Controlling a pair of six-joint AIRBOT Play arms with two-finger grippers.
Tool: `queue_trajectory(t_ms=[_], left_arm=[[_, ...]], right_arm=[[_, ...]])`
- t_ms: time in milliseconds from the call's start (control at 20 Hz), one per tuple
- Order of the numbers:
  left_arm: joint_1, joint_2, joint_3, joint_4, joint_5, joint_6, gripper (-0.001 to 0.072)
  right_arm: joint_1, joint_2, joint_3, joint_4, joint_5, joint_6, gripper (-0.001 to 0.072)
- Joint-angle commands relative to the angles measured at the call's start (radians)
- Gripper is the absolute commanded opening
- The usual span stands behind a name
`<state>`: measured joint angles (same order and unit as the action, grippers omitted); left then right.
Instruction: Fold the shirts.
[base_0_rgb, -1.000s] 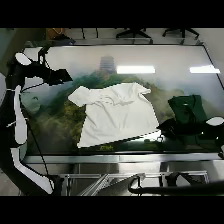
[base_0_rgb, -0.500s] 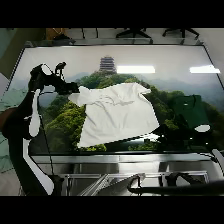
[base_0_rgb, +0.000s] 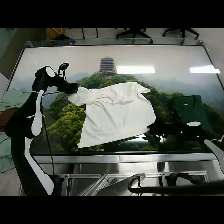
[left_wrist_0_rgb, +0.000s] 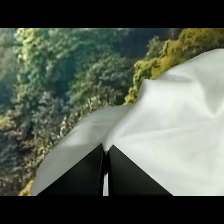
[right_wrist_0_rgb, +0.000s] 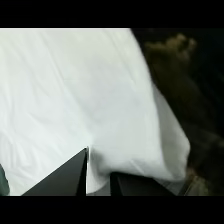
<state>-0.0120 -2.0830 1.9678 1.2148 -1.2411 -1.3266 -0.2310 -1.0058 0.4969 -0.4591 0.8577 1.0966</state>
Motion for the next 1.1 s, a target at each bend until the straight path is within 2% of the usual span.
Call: queue_trajectory(t_ms=[0,150,300,450,550,700,850,900,950,1000,1050], left_arm=[[0.023,0.001,0.001,-0.006,-0.046,0.005,0.0015],[0.044,0.027,0.000,-0.006,-0.172,-0.002,0.0013],[0.058,0.100,-0.021,-0.009,-0.326,-0.025,0.0013],[0.083,0.238,-0.186,-0.011,-0.392,-0.084,0.0013],[0.100,0.329,-0.360,-0.012,-0.450,-0.096,0.0013],[0.097,0.443,-0.603,-0.014,-0.348,-0.096,0.0014],[0.087,0.502,-0.735,-0.014,-0.272,-0.084,0.0015],[0.087,0.514,-0.756,-0.013,-0.266,-0.085,0.0021],[0.087,0.521,-0.764,-0.013,-0.267,-0.085,0.0025],[0.087,0.528,-0.764,-0.012,-0.265,-0.085,0.0308],[0.088,0.535,-0.757,-0.010,-0.264,-0.088,0.0684]], right_arm=[[0.002,-0.081,0.074,0.037,-0.050,-0.076,0.0025],[0.000,-0.164,0.238,0.034,-0.090,-0.144,0.0019],[0.000,-0.309,0.555,0.034,-0.087,-0.170,0.0019],[0.009,-0.489,0.927,0.034,0.020,-0.157,0.0019],[0.022,-0.583,1.101,0.034,0.125,-0.154,0.0020],[0.059,-0.632,1.159,0.033,0.204,-0.154,0.0020],[0.072,-0.628,1.159,0.034,0.254,-0.154,0.0021],[0.067,-0.621,1.159,0.034,0.279,-0.154,0.0079],[0.055,-0.612,1.159,0.034,0.314,-0.154,0.0276],[0.035,-0.598,1.159,0.034,0.357,-0.154,0.0367],[0.003,-0.581,1.159,0.030,0.406,-0.130,0.0365]])
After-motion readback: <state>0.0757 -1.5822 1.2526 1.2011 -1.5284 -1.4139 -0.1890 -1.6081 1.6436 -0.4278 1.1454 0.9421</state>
